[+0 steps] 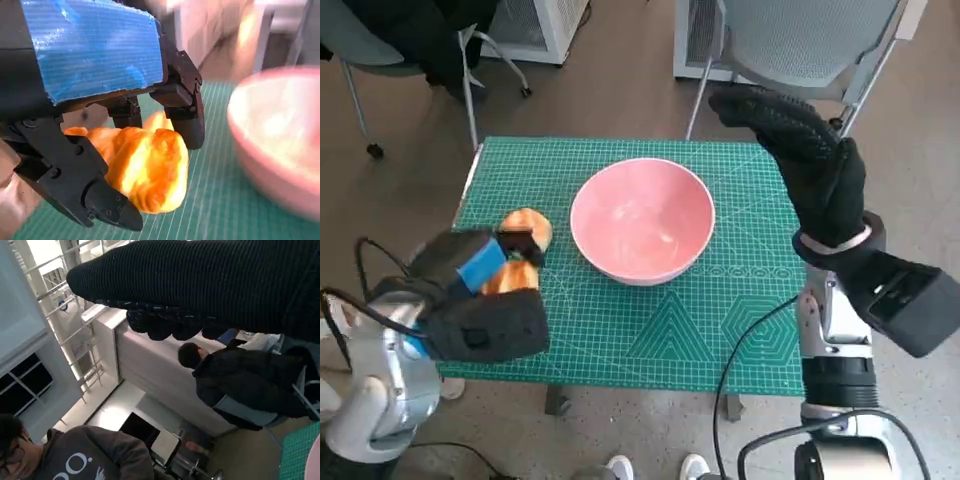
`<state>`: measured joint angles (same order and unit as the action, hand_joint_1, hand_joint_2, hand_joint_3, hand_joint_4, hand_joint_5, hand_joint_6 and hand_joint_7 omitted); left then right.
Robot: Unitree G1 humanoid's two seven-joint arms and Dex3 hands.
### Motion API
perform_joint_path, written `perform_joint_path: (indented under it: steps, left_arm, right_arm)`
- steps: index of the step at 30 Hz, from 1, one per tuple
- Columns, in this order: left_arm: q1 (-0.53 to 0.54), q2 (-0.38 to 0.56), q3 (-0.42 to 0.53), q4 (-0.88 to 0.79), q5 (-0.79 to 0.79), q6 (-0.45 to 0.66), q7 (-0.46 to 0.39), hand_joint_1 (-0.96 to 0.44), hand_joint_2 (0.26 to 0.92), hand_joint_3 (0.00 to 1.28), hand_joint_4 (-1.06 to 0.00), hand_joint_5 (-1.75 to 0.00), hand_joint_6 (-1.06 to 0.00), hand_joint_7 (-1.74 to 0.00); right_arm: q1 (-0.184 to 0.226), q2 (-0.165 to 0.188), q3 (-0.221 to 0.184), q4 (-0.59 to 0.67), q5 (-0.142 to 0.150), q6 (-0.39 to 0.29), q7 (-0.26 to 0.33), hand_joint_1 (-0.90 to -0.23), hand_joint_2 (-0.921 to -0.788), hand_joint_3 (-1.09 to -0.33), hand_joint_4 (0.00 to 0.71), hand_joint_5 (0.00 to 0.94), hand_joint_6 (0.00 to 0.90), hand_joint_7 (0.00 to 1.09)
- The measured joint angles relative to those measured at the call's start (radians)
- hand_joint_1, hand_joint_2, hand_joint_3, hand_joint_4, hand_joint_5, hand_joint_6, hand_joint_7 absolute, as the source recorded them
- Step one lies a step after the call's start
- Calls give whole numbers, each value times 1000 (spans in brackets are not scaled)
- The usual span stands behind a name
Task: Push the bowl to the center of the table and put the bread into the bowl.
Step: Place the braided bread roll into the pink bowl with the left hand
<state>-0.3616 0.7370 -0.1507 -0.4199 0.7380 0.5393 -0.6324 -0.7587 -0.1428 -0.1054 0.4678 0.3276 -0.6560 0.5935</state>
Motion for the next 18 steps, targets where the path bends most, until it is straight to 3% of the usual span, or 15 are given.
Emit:
perform_joint_path:
  steps: [18]
  left_arm:
    - [-303,-86,-6,-33,3,-7,-3,4,877,65,-818,-1080,-697,-1044]
  right_arm:
    - [-1,6,2,7,3,-2,3,-727,-921,-771,135,0,-1,468]
